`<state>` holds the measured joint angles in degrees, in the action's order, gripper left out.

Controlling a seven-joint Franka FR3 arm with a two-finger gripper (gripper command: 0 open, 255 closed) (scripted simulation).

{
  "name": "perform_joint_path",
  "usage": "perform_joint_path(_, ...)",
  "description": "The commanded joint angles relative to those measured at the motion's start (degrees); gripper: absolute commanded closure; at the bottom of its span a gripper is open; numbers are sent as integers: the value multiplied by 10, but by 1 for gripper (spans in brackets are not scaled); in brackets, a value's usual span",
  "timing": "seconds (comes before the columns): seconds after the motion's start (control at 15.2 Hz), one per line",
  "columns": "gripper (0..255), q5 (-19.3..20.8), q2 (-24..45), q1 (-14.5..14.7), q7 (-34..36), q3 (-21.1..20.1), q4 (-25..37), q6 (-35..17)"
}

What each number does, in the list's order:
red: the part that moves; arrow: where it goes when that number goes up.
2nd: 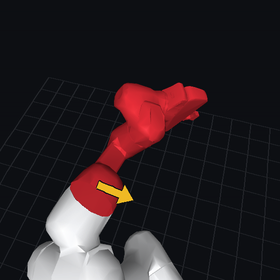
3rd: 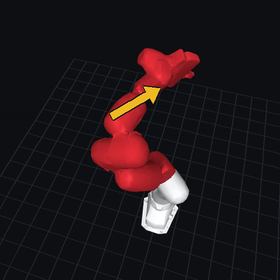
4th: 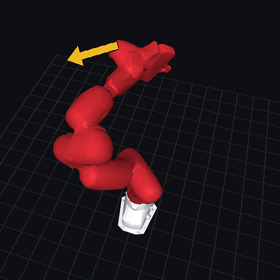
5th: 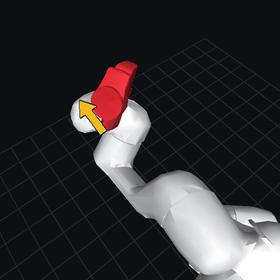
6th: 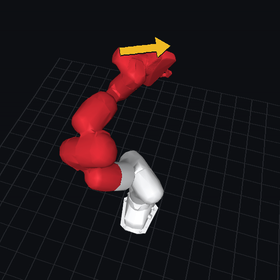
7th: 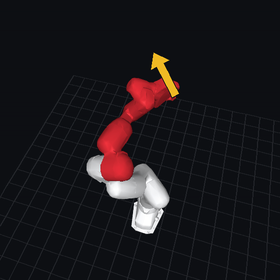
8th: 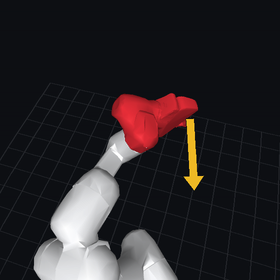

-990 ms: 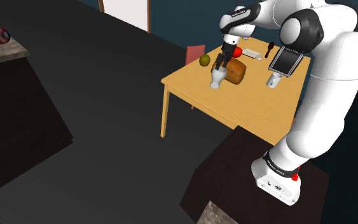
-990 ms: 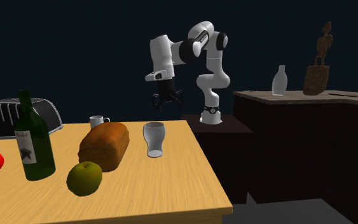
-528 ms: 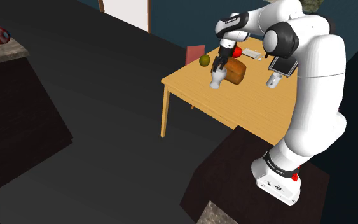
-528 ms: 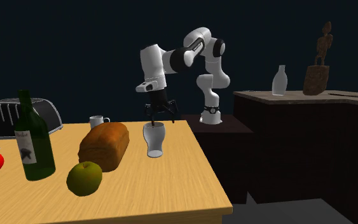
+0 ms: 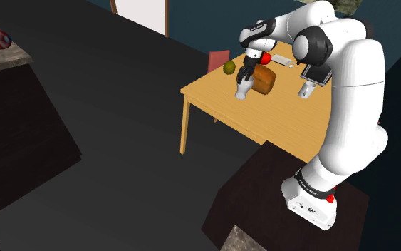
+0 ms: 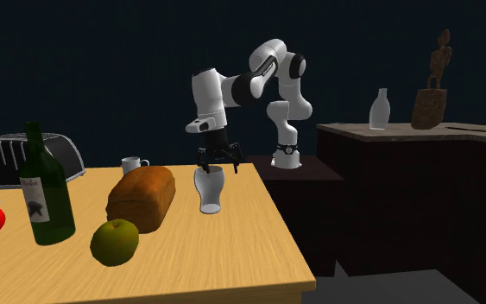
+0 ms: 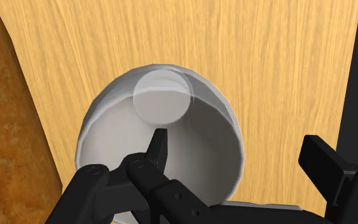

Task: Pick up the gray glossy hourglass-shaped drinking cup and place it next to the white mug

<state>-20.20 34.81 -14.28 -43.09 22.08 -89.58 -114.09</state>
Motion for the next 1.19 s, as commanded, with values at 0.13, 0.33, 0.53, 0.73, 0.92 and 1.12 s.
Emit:
perform_joint_path(0.13,0,0,0,0,0,0,0,0)
perform_joint_path(0.33,255,0,0,0,0,0,0,0)
perform_joint_path(0.53,255,0,0,0,0,0,0,0)
perform_joint_path(0.73,255,0,0,0,0,0,0,0)
perform_joint_path(0.92,255,2,-4,1,1,1,2,5)
perform_joint_path(1.12,255,7,-14,2,6,4,9,22)
